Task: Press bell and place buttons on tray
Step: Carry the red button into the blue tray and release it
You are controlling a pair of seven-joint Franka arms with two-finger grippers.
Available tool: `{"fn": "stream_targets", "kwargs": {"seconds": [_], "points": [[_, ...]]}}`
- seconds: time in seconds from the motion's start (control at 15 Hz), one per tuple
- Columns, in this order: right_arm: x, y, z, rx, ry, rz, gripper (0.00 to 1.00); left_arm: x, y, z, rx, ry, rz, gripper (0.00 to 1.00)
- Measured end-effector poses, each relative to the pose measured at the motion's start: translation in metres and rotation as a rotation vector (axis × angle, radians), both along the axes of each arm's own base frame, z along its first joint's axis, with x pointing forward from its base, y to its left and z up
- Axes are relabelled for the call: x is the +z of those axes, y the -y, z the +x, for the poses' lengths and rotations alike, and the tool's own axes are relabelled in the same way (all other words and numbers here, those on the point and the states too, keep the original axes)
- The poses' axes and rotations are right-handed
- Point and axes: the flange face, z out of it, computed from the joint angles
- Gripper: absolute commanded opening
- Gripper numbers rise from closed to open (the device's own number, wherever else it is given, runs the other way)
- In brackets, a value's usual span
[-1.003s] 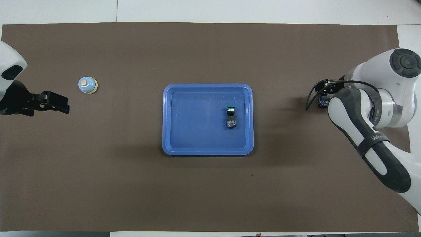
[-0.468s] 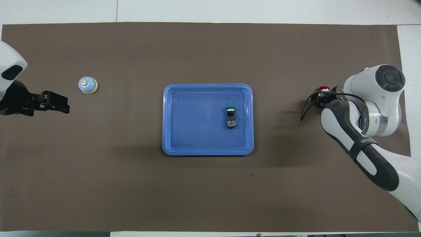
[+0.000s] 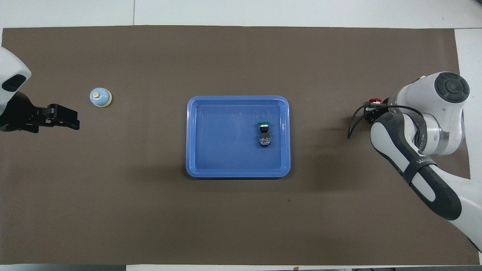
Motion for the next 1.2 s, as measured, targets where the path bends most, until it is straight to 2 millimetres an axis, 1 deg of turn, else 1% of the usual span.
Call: {"fn": "stream_targets", "kwargs": {"seconds": [0.07,0.13,0.2,0.27,0.4,0.47,0.6,0.74,0.8,0.87,0.94,1.0,1.07,1.2], "points": [[0.011,-0.005,0.005,0.007,-0.005,0.0,0.0,0.0,0.0,0.0,0.0,0.0,0.0,1.0],[0.025,-0.014,0.012,0.021,-0.01,0.001,0.0,0.0,0.0,0.0,0.0,0.0,0.0,1.0],[0.042,-0.027,0.018,0.039,-0.015,0.001,0.0,0.0,0.0,0.0,0.0,0.0,0.0,1.0],[0.059,-0.045,0.023,0.06,-0.018,0.002,0.0,0.0,0.0,0.0,0.0,0.0,0.0,1.0],[0.091,-0.094,0.028,0.083,-0.013,0.004,0.0,0.0,0.0,0.0,0.0,0.0,0.0,1.0],[0.104,-0.122,0.029,0.089,-0.008,0.005,0.0,0.0,0.0,0.0,0.0,0.0,0.0,1.0],[0.125,-0.184,0.024,0.104,-0.005,0.007,0.0,0.0,0.0,0.0,0.0,0.0,0.0,1.0],[0.14,-0.25,0.015,0.107,-0.008,0.008,0.0,0.0,0.0,0.0,0.0,0.0,0.0,1.0],[0.143,-0.285,0.008,0.108,-0.009,0.007,0.0,0.0,0.0,0.0,0.0,0.0,0.0,1.0],[0.141,-0.318,0.001,0.114,-0.013,0.007,0.0,0.0,0.0,0.0,0.0,0.0,0.0,1.0],[0.134,-0.347,-0.006,0.12,-0.018,0.005,0.0,0.0,0.0,0.0,0.0,0.0,0.0,1.0],[0.12,-0.372,-0.013,0.123,-0.03,0.0,0.0,0.0,0.0,0.0,0.0,0.0,0.0,1.0],[0.104,-0.393,-0.019,0.129,-0.041,-0.005,0.0,0.0,0.0,0.0,0.0,0.0,0.0,1.0],[0.075,-0.426,-0.026,0.151,-0.03,0.004,0.0,0.0,0.0,0.0,0.0,0.0,0.0,1.0]]}}
